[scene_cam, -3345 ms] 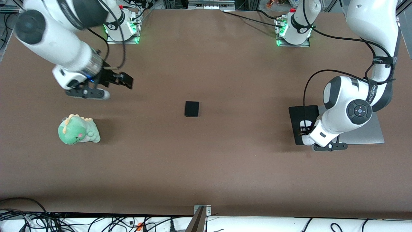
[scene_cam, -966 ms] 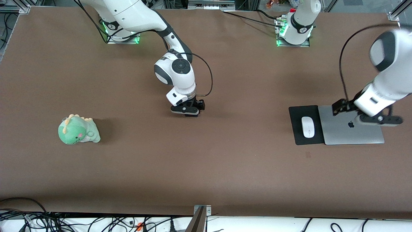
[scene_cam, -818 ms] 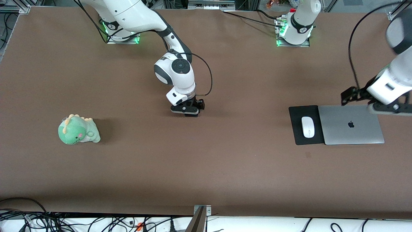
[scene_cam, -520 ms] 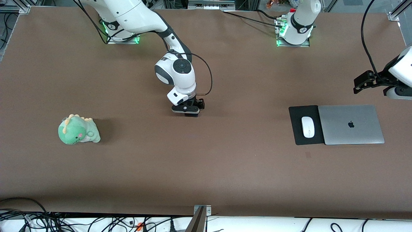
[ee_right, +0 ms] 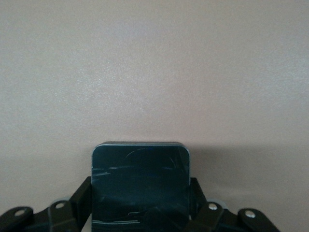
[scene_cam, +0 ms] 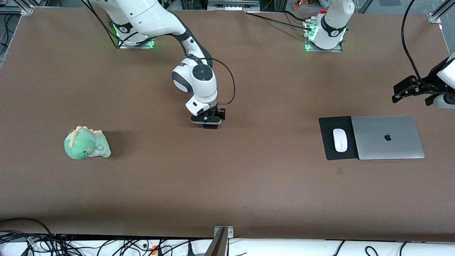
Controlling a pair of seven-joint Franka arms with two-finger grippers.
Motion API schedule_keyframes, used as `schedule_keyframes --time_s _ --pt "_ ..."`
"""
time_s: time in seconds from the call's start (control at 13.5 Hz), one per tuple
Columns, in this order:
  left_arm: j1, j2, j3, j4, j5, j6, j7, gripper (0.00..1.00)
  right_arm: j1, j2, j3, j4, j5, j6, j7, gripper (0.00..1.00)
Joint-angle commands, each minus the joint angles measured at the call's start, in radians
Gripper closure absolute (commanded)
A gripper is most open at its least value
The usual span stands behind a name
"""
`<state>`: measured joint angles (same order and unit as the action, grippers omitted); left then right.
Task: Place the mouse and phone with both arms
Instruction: 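Lift the black phone with the right gripper toward the plush toy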
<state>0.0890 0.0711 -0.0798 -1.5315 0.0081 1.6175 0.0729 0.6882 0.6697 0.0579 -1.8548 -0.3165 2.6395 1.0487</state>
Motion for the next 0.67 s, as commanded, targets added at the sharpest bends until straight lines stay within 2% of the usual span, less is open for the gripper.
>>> schedule_keyframes --time_s 0.0,0.22,0.45,0.59 --pt "0.000 0.018 -0.003 0.040 -0.019 -0.028 0.016 0.00 0.011 0.007 -0.010 0.008 -0.018 -0.019 0.004 1.00" --pt "0.001 0.022 -0.003 0.042 -0.017 -0.015 0.016 0.00 0.004 -0.002 -0.010 0.067 -0.013 -0.151 -0.036 1.00" --pt "0.001 0.029 -0.003 0.044 -0.013 -0.013 0.016 0.00 -0.041 -0.042 -0.007 0.126 0.002 -0.321 -0.171 1.00" --pt "0.000 0.030 -0.003 0.044 -0.011 -0.005 0.016 0.00 -0.094 -0.079 -0.007 0.115 0.049 -0.345 -0.315 1.00"
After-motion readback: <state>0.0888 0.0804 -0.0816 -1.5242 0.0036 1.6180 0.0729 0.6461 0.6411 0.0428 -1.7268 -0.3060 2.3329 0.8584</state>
